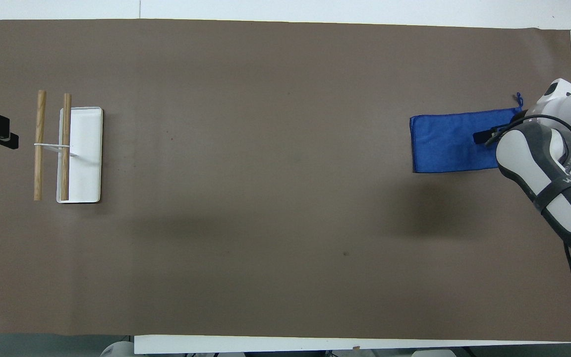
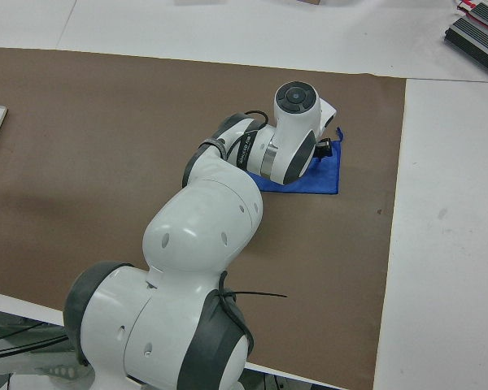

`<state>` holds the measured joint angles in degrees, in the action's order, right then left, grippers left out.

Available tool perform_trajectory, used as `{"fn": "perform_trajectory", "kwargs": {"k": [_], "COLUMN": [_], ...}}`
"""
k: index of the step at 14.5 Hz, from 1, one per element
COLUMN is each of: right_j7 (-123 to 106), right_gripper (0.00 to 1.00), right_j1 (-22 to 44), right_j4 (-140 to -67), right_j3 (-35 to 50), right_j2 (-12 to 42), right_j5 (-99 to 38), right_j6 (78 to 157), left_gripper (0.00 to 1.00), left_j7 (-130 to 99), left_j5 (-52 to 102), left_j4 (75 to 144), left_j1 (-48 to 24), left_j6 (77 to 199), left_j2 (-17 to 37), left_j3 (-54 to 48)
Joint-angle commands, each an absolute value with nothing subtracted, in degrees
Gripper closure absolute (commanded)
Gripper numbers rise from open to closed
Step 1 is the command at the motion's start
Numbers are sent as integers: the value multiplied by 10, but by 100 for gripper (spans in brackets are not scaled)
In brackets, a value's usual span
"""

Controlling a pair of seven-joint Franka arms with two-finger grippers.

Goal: Right arm passes towel to left arm to hang
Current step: 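Grasp the blue towel edge with the right gripper and lift it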

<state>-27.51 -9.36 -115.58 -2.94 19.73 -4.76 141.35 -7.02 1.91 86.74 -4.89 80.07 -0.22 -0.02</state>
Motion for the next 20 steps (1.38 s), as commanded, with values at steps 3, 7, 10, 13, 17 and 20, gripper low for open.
{"fn": "perform_trajectory", "kwargs": {"k": [3, 7, 10, 13, 17, 20], "right_j7": [-304, -322, -350, -345, -300, -161], "right_gripper": [12, 66, 100, 100, 100, 100], "right_j1": [-104, -106, -108, -113, -115, -110], "right_j4": [-1186, -1189, -1183, -1157, -1108, -1082], "right_j3": [-22, -20, -20, -18, 3, 41], "right_j2": [192, 191, 191, 187, 167, 129], "right_j5": [-58, -58, -58, -59, -61, -59], "right_j6": [1437, 1435, 1428, 1383, 1285, 1167], "left_gripper": [0, 0, 0, 0, 0, 0], "left_j7": [-69, -69, -69, -69, -69, -69], "left_j5": [23, 23, 23, 23, 23, 23], "left_j4": [886, 886, 886, 886, 886, 886], "left_j1": [-48, -48, -48, -48, -48, -48], "left_j6": [810, 810, 810, 811, 811, 810], "left_j2": [-17, -17, -17, -17, -17, -17], "left_j3": [2, 1, 1, 1, 1, 1]}}
